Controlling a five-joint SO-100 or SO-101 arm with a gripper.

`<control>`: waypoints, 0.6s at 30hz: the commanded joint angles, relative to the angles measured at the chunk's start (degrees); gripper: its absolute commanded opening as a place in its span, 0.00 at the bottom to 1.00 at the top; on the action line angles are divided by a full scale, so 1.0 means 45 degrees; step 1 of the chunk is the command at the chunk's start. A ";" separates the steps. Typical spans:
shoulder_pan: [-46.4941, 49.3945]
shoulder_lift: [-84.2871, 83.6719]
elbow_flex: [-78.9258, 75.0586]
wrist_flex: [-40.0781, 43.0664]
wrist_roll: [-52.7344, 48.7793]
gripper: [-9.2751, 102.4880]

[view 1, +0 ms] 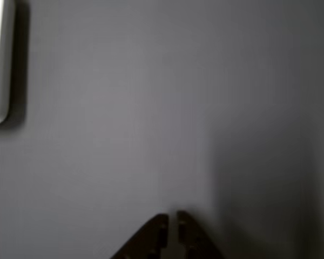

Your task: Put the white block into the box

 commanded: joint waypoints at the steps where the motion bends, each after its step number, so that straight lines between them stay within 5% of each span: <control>1: -0.0371 0.0449 0.0254 0.0059 -0.0059 0.07; 18: -0.0879 0.0449 0.0254 0.0059 -0.0078 0.07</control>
